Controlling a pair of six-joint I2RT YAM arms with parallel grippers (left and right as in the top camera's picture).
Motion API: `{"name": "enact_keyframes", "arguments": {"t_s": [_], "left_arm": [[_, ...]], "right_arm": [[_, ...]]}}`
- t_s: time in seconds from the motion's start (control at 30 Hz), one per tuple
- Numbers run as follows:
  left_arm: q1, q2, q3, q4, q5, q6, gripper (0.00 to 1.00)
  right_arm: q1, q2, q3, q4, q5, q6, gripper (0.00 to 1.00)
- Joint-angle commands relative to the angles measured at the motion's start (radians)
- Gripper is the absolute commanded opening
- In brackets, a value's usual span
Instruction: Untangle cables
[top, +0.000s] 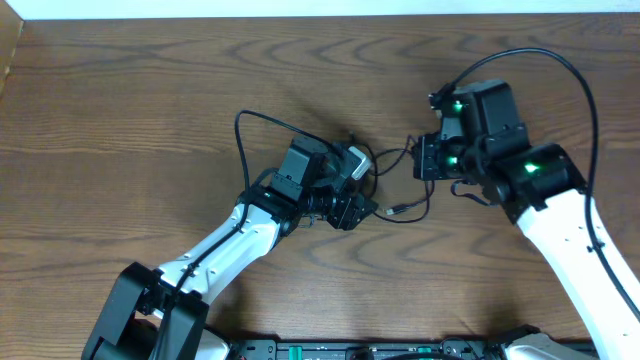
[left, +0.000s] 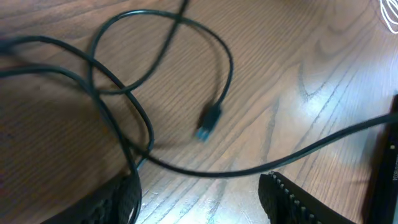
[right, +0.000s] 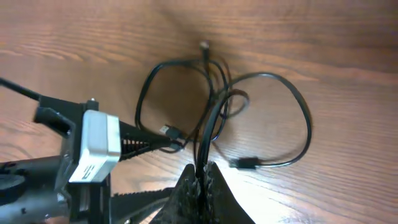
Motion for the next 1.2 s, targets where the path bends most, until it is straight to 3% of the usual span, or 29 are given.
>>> {"name": "enact_keyframes", "arguments": {"t_s": [0.0,0.13,0.17,0.2,0.23,0.3,0.53,0.73,0.83,1.17], "left_arm": [[-0.001,0.019,0.014,0.002,-0.016,0.011,0.67],[-0.001,0.064,0.014,-0.002,-0.047,0.011,0.67],[-0.001,0.078,0.014,-0.006,-0.057,0.011,0.67],[-0.001,0.092,0.014,-0.008,-0.061,0.011,0.67],[-0.001,0.104,0.014,-0.009,-0.061,0.011,0.67],[-0.001,0.124,0.014,-0.013,-0.061,0.011,0.67],[-0.001,0.142,0.014,-0.017,-0.069,0.011,0.67],[0.000,0.142,0.014,-0.017,-0.180,0.032,0.67],[0.000,0.142,0.014,-0.016,-0.262,0.046,0.76],[0.000,0.144,0.014,-0.021,-0.242,0.111,0.82]], "right_arm": [[-0.016,-0.038,0.019,-0.003,-0.002,-0.025,0.01],[-0.018,-0.037,0.019,-0.012,0.013,-0.047,0.04],[-0.018,-0.037,0.019,-0.018,0.027,-0.047,0.16],[-0.018,-0.037,0.019,-0.028,0.052,-0.047,0.41],[-0.018,-0.037,0.019,-0.039,0.080,-0.047,0.53],[-0.018,-0.037,0.019,-0.063,0.140,-0.047,0.59],[-0.019,-0.037,0.019,-0.131,0.339,-0.013,0.99],[-0.021,-0.037,0.018,-0.163,0.377,-0.011,0.99],[-0.024,-0.037,0.018,-0.177,0.376,-0.006,0.99],[-0.024,-0.037,0.016,-0.201,0.375,-0.002,0.99]]}}
